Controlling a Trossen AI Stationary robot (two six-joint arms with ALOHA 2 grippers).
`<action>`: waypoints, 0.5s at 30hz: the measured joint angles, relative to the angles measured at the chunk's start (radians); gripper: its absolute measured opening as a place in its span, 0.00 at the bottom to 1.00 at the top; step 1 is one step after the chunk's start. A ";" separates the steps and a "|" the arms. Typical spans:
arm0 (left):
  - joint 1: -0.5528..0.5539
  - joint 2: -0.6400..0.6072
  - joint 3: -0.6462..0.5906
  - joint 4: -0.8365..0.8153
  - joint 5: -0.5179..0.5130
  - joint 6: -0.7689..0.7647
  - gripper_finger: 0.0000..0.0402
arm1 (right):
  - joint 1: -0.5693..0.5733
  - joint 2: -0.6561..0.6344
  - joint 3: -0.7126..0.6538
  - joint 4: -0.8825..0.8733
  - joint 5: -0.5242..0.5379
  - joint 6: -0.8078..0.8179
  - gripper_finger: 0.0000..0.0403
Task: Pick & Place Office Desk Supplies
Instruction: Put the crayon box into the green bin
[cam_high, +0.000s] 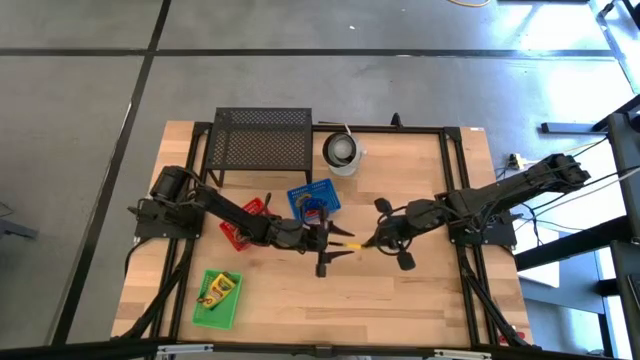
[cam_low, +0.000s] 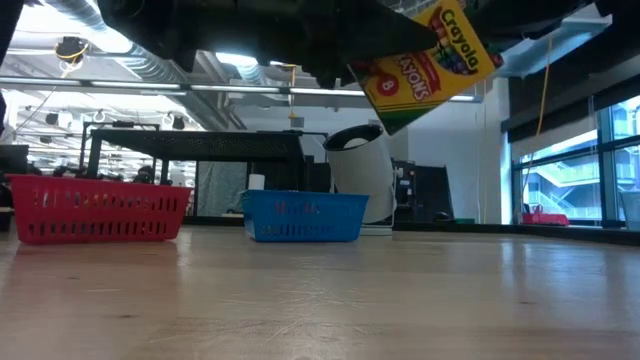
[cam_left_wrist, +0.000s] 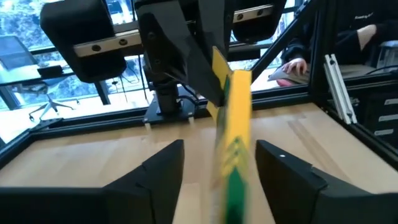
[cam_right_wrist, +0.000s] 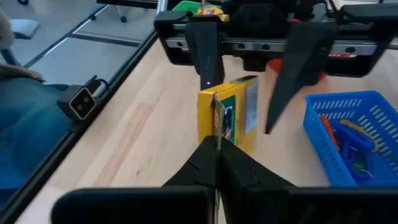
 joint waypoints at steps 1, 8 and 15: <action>-0.002 0.000 0.000 0.000 0.000 -0.008 0.46 | 0.002 0.000 0.000 0.000 0.008 0.000 0.01; -0.005 0.000 0.000 -0.009 0.013 -0.072 0.18 | 0.002 0.000 0.000 0.008 0.019 -0.001 0.01; -0.003 0.000 0.000 -0.009 0.070 -0.072 0.06 | 0.003 0.000 0.000 0.010 0.015 0.028 0.01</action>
